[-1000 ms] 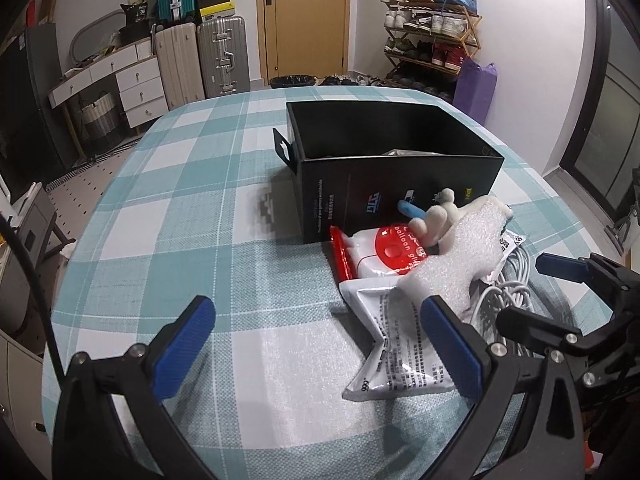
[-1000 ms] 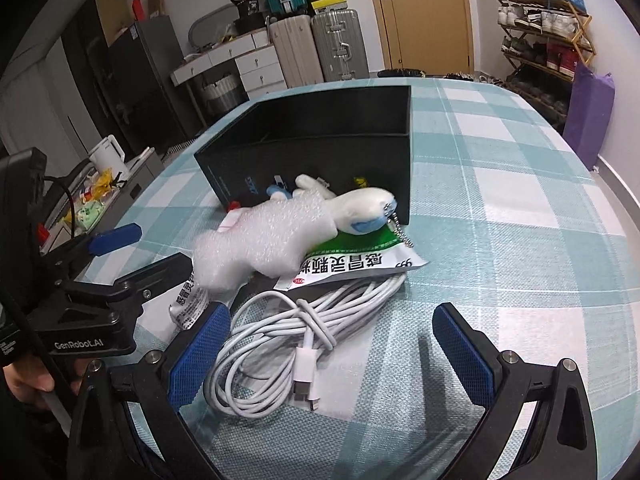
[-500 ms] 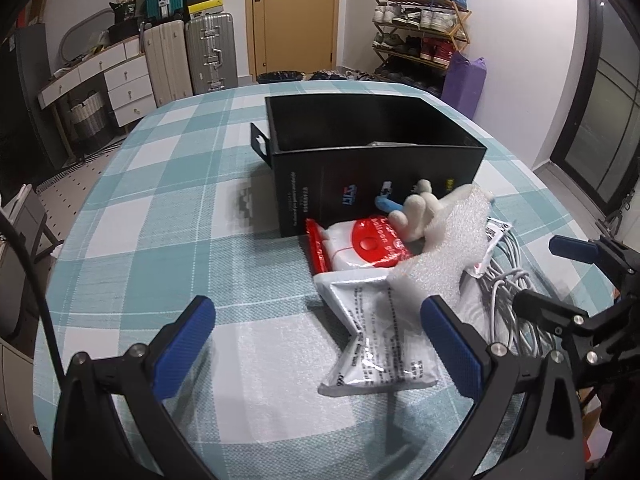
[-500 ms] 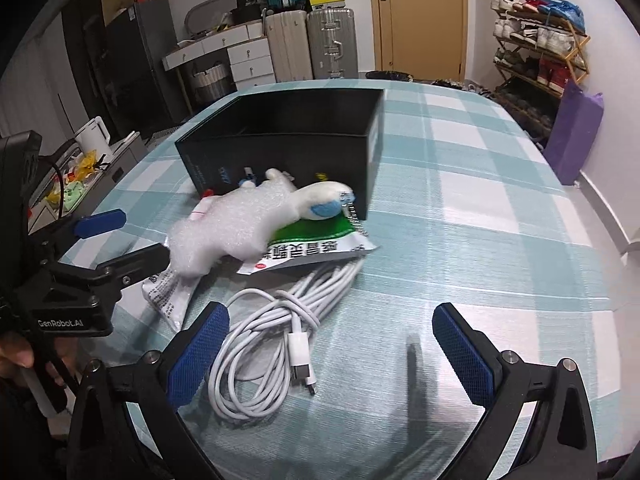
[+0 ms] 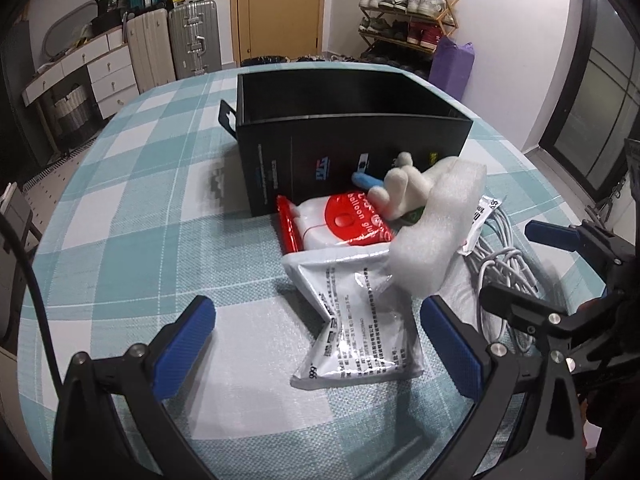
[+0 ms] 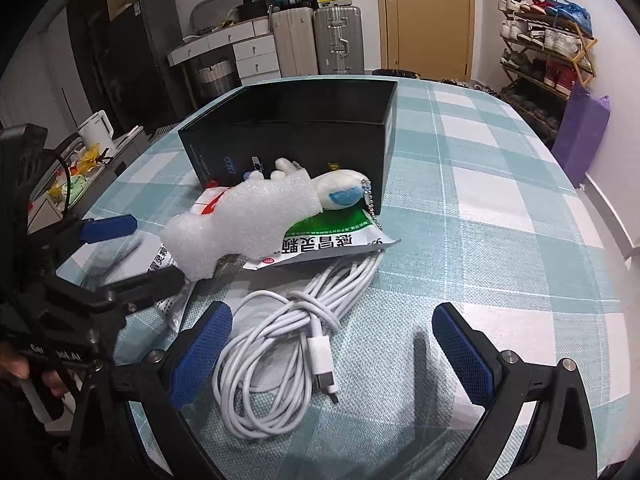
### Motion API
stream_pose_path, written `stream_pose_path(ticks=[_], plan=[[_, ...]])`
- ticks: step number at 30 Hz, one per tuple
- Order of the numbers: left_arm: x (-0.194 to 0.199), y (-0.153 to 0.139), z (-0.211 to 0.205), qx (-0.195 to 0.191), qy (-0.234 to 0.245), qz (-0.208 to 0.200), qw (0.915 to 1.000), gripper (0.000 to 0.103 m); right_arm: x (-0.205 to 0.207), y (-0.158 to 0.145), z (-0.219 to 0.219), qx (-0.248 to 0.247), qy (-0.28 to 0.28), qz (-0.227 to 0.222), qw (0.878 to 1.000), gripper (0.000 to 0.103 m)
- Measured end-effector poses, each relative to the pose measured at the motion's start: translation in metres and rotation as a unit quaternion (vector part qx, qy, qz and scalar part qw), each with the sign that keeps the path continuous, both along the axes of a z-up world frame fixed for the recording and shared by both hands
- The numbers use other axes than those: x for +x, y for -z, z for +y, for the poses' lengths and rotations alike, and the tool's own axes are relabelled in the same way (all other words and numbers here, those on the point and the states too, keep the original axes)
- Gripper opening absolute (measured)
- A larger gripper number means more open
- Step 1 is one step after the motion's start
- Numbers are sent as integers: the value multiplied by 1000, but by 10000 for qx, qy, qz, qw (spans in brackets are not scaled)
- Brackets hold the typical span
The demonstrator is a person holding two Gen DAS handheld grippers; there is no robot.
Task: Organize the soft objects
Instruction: 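Withdraw both grippers from the box and move toward the remaining items, then grasp the printed white pouch with the left gripper while the right gripper grasps the white cable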
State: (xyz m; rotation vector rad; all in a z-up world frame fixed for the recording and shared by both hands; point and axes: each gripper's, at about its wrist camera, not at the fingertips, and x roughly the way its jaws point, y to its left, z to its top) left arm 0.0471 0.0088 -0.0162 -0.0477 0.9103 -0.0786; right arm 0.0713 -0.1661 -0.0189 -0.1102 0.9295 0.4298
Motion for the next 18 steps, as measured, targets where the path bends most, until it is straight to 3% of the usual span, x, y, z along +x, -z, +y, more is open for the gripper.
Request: stream_pose_path(ticks=[13, 16, 18], plan=[[13, 13, -7, 92, 19, 283, 9996, 103, 2, -7, -9, 317, -91, 38, 9995, 98], [12, 14, -7, 136, 51, 268, 9995, 100, 3, -6, -6, 297, -75, 61, 9995, 98], [10, 12, -5, 177, 44, 230, 9996, 92, 5, -4, -4, 290, -43, 104, 9995, 98]])
